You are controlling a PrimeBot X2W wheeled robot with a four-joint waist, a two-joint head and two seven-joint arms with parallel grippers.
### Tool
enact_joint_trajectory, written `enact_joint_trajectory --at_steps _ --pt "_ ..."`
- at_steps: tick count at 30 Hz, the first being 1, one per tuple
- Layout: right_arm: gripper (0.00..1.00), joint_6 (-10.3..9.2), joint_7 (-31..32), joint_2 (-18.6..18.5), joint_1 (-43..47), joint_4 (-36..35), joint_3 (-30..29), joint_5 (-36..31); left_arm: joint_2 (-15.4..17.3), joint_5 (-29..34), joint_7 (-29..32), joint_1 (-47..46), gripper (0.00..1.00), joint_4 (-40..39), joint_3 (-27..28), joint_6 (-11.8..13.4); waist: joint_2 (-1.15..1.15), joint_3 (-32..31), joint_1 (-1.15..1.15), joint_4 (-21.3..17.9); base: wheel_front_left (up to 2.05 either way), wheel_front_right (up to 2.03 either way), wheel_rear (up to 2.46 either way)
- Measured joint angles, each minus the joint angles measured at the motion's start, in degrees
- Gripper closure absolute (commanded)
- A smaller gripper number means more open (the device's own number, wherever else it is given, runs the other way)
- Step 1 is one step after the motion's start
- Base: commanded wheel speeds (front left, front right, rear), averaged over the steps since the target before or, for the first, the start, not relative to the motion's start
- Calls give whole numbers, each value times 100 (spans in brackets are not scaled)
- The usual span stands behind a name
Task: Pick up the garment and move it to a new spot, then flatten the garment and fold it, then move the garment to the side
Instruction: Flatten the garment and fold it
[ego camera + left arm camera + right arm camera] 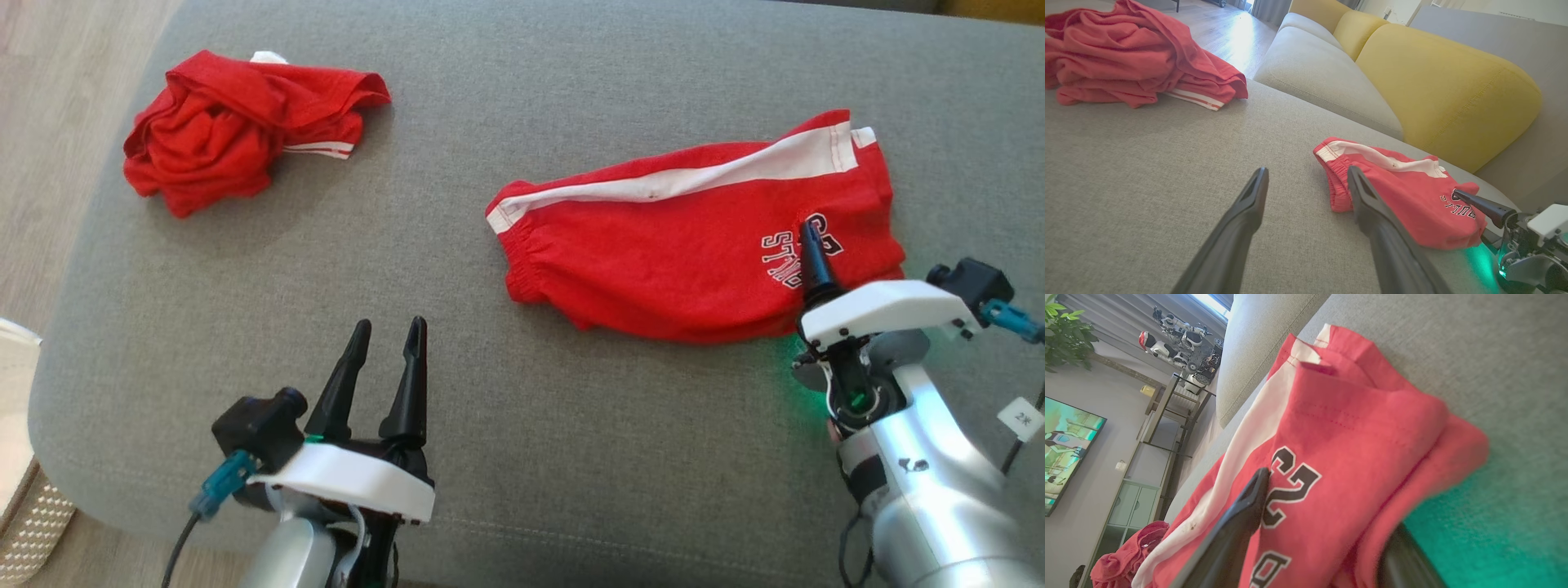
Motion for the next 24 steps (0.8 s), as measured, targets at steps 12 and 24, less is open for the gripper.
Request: enact_joint_trajectory --at_steps 12,24 --pt "100 1 -330 1 -469 787 -222 -149 0 -91 0 -7 0 54 -68 5 0 -96 0 32 0 0 0" --pt "100 1 -1083 -65 -221 1020 -827 46 0 -90 0 17 0 104 -51 40 0 -329 0 -182 0 0 0"
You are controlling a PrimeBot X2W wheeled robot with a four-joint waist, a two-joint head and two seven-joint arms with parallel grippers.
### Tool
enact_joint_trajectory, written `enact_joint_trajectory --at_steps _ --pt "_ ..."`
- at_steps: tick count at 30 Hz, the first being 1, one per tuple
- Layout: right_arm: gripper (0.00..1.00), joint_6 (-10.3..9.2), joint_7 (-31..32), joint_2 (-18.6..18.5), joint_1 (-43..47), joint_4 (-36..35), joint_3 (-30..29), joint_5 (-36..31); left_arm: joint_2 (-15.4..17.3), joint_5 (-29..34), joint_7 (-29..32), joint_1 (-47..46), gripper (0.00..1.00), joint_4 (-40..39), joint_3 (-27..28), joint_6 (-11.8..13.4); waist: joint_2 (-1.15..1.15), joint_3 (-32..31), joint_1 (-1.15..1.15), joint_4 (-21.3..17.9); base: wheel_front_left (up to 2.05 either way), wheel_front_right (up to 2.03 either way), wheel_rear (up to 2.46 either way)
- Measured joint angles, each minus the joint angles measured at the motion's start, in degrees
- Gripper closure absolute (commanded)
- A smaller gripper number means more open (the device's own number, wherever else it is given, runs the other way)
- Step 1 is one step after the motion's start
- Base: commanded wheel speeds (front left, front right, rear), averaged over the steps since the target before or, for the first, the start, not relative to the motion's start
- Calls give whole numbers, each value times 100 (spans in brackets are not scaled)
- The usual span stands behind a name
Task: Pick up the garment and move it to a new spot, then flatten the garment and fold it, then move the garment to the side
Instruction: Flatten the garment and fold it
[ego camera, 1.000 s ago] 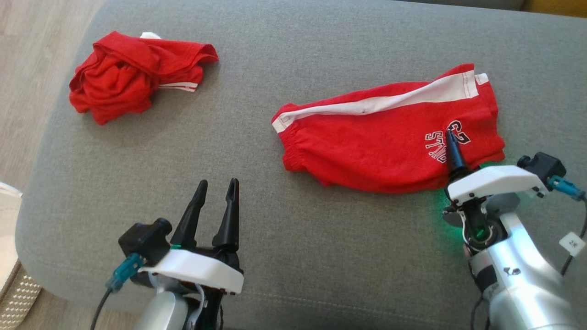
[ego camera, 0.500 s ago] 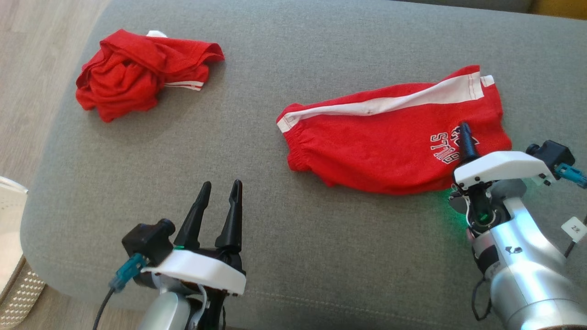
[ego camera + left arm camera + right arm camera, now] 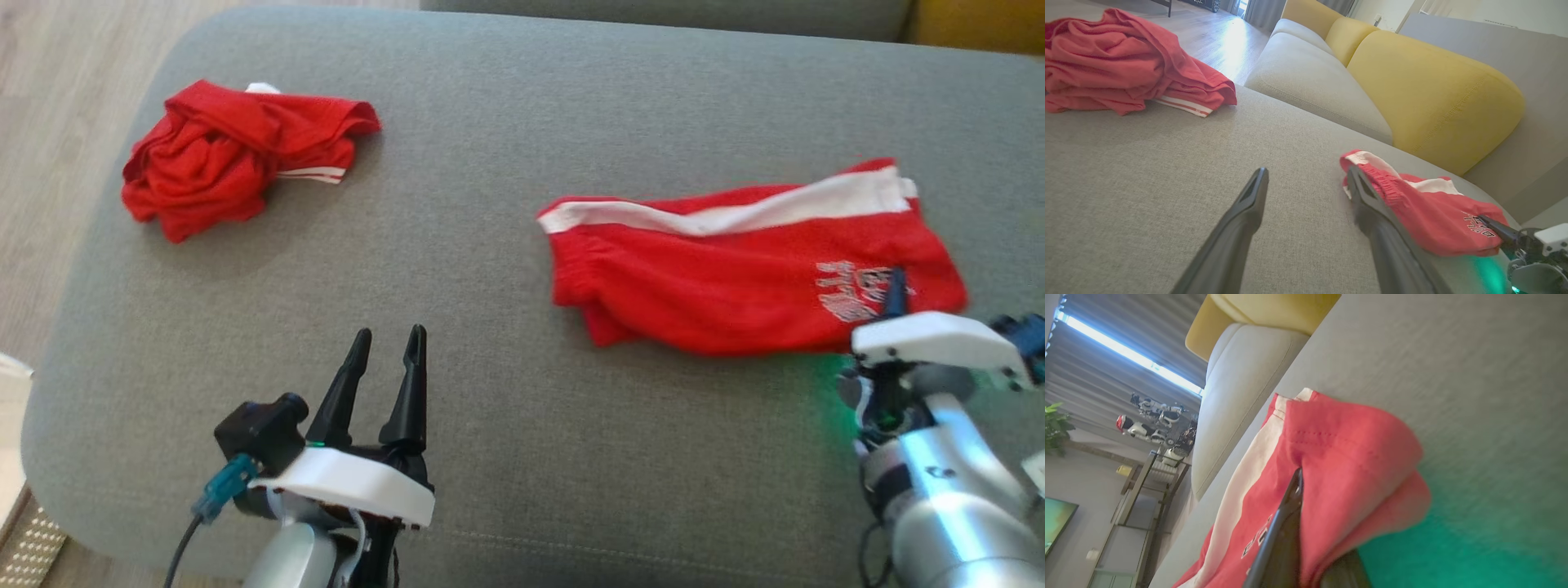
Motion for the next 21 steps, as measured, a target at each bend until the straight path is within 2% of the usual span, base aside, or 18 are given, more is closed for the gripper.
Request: enact_joint_trajectory --at_steps 6,10,15,21 --pt "100 0 -156 -338 196 254 -539 -260 0 0 0 22 0 1 30 13 0 -88 0 -166 0 0 0" --pt "100 0 -169 -420 288 344 -946 -683 0 -2 0 61 0 -2 65 14 0 -111 0 -280 0 0 0" --pt "100 0 -169 -252 293 111 -1251 -1202 0 -22 0 69 0 -2 57 14 0 -122 0 -337 0 0 0" --pt "100 0 -169 86 331 -759 -1014 -1443 0 -52 0 69 0 4 31 19 0 -224 0 -289 0 0 0"
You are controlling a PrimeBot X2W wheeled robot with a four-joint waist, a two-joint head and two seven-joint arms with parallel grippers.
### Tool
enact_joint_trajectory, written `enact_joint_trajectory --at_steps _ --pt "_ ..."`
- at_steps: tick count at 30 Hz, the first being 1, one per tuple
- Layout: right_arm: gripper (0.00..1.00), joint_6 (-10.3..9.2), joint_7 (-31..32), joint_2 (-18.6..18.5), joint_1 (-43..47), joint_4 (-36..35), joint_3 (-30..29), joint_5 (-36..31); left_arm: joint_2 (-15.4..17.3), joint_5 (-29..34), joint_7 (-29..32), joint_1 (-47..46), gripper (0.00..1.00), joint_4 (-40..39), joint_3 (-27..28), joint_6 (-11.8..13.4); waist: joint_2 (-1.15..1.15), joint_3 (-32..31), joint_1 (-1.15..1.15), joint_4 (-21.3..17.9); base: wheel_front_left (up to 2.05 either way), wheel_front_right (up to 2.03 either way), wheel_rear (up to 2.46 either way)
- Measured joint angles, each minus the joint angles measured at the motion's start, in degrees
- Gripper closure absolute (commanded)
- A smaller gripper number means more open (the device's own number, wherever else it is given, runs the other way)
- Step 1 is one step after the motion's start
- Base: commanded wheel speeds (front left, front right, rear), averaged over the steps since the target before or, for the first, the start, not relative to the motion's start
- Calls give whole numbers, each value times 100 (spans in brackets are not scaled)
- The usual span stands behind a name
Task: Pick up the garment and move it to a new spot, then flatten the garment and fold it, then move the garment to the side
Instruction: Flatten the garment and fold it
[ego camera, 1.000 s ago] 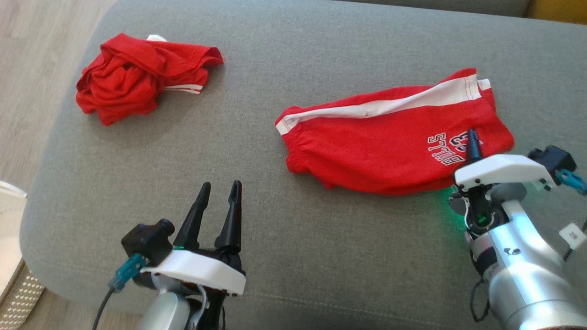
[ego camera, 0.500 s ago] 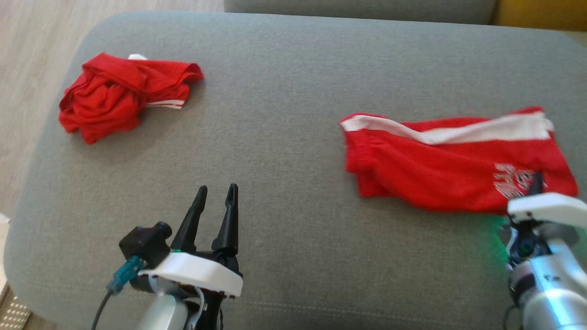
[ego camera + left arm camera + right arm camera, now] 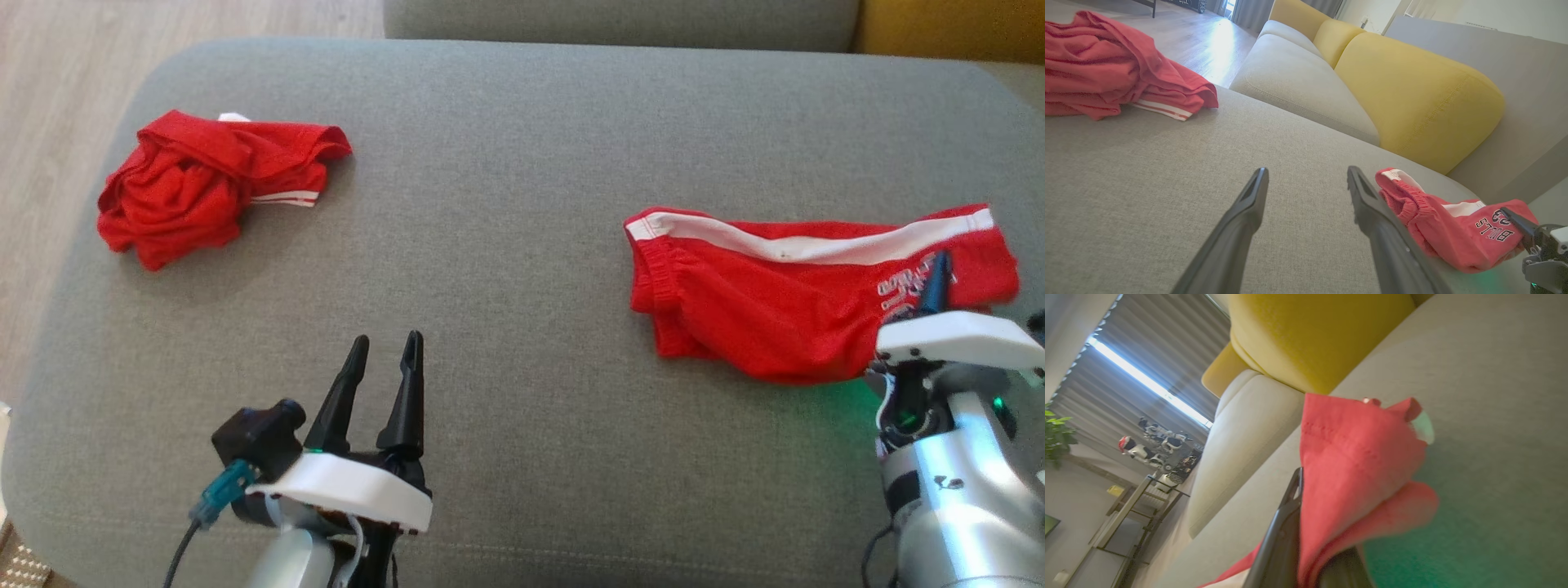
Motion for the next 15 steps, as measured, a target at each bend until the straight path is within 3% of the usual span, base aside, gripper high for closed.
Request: enact_joint_trajectory --at_steps 4,9,15 --pt "100 0 14 38 324 -768 597 219 0 0 0 16 0 8 5 2 0 -113 0 53 0 0 0" --pt "100 0 135 55 927 -1731 1786 641 0 0 0 73 0 25 13 18 0 -235 0 91 0 0 0" --pt "100 0 263 78 1151 -2186 2847 579 0 1 0 74 0 16 4 44 0 -241 0 139 0 0 0"
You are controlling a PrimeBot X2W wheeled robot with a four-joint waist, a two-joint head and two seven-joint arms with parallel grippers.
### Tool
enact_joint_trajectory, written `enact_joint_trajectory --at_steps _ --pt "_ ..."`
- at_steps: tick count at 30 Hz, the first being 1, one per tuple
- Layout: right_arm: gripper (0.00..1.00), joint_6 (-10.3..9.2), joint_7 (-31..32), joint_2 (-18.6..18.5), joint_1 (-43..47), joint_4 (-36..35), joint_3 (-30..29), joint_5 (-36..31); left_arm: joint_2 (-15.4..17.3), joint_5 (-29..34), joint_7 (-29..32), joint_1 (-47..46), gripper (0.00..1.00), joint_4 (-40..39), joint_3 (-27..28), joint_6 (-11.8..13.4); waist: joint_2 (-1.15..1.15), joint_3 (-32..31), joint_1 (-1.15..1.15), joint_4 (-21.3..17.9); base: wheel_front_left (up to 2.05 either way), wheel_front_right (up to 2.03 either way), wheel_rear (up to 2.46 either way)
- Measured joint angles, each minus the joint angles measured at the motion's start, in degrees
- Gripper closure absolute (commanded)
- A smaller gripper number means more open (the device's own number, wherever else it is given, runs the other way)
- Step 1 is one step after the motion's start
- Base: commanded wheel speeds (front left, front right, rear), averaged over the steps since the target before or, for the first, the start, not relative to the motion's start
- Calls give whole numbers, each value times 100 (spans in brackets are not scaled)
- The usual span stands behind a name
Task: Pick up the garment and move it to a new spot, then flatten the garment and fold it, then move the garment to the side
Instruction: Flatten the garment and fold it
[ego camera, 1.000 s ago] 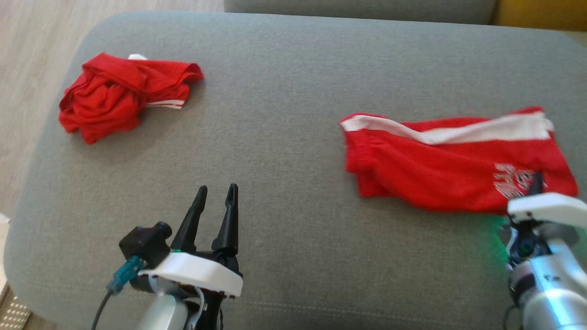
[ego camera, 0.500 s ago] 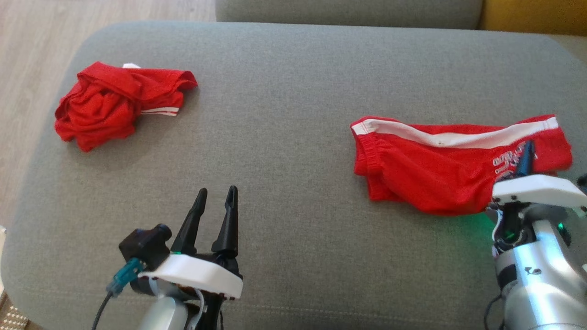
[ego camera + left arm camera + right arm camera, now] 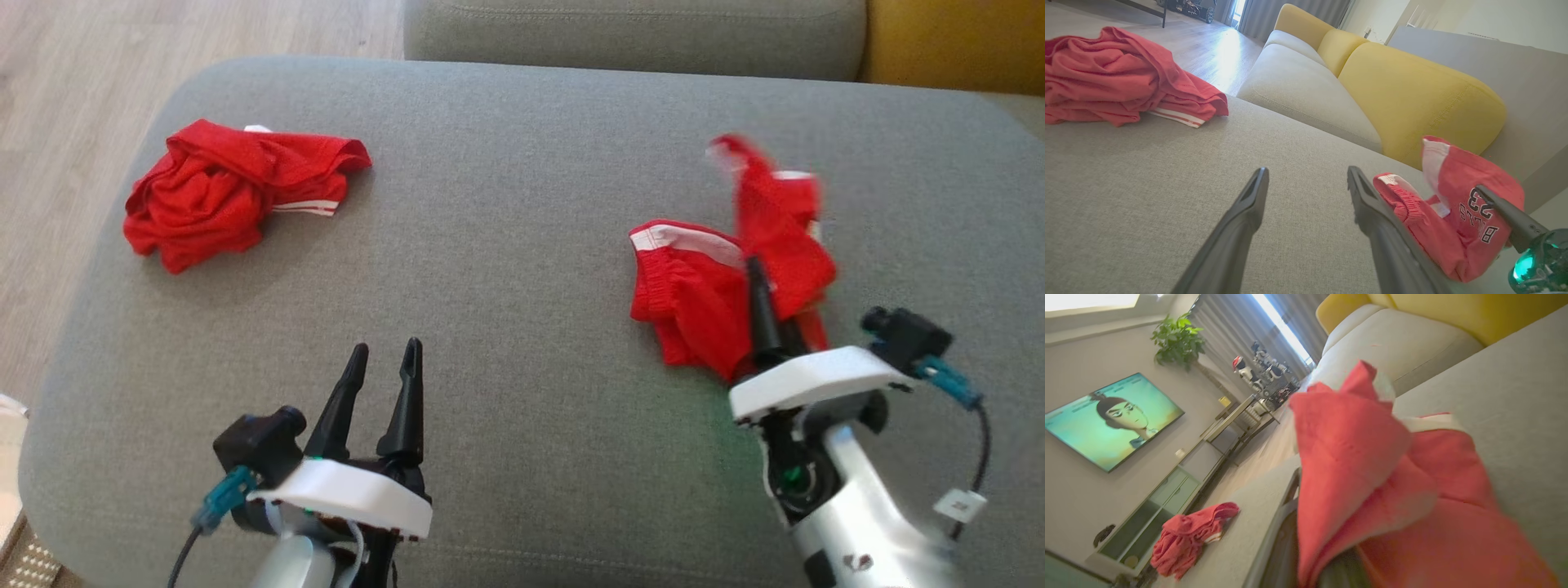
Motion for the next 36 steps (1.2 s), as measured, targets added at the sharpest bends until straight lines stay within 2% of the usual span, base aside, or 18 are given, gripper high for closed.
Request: enact_joint_trajectory --at_steps 4,10,11,12,17,25,31,36 --pt "100 0 51 1 -7 -4 324 -52 0 0 0 0 0 -5 -4 -1 0 38 0 55 0 0 0" --pt "100 0 121 0 -29 379 621 -399 0 -1 0 -1 0 -7 -32 -1 0 85 0 140 0 0 0" --pt "36 0 120 0 -31 445 670 -474 0 -1 0 -1 0 -5 -42 -1 0 91 0 157 0 0 0" --pt "0 0 118 0 -38 498 717 -527 0 -1 0 -1 0 -5 -54 -1 0 95 0 172 0 0 0" --pt "0 0 7 -1 -144 477 1024 -534 0 -1 0 -1 0 -3 -71 1 0 97 0 213 0 0 0" --pt "0 0 -34 -1 -263 648 1720 -1000 0 -1 0 -1 0 -1 -76 9 0 106 0 204 0 0 0" --pt "0 0 231 -5 -387 1220 1926 -1128 0 -1 0 -2 0 -1 -80 9 0 118 0 191 0 0 0" --pt "0 0 215 -4 -422 1223 1953 -1010 0 -2 0 -2 0 -1 -74 20 0 111 0 151 0 0 0"
